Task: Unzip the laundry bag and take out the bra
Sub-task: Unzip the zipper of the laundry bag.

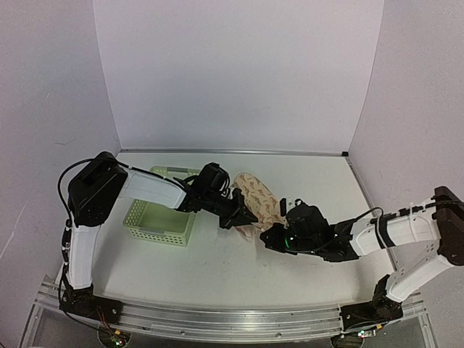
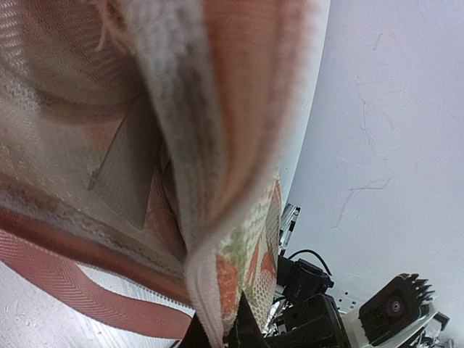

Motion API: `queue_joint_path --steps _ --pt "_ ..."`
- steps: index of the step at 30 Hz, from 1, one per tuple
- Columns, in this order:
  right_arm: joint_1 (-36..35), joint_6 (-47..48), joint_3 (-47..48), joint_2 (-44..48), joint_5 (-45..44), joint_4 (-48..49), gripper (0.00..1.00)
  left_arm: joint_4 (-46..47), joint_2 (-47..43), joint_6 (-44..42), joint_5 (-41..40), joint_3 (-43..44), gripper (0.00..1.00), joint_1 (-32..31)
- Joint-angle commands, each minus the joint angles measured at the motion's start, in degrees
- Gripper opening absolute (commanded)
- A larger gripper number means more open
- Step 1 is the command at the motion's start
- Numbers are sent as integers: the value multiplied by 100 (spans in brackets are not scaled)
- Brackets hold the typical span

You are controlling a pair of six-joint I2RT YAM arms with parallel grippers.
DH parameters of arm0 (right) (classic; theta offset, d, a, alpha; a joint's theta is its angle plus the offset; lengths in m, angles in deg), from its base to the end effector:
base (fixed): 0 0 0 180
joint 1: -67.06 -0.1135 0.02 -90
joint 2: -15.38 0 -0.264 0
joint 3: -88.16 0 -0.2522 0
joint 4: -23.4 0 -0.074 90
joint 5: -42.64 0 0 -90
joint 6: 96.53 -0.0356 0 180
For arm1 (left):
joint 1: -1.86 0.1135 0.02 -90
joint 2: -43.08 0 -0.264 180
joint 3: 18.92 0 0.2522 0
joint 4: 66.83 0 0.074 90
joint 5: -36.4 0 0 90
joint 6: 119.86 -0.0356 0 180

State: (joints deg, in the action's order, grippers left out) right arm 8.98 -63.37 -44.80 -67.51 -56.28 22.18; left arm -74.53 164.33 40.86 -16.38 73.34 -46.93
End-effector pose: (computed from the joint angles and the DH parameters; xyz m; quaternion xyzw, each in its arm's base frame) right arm 0.1521 0.2338 0.1620 0.0250 0.8928 0.3371 0.2977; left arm 0.2866 -0.3600 0.1558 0.0206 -0.8588 0.5109 0.0322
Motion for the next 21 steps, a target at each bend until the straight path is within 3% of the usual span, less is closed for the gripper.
queue_joint_path --steps 1,10,16,21 --pt "-54 50 -272 518 -207 -19 0 193 -67 -47 -22 194 0 41" --pt "-53 69 -1079 1396 -1050 -948 0 31 -252 -551 211 301 0 166" --pt "-45 265 -1253 1809 -1642 -1674 0 -1079 -198 -1416 315 899 0 182" --pt "-38 292 -1281 1760 -1650 -1827 0 -1413 -165 -1731 430 1152 0 388"
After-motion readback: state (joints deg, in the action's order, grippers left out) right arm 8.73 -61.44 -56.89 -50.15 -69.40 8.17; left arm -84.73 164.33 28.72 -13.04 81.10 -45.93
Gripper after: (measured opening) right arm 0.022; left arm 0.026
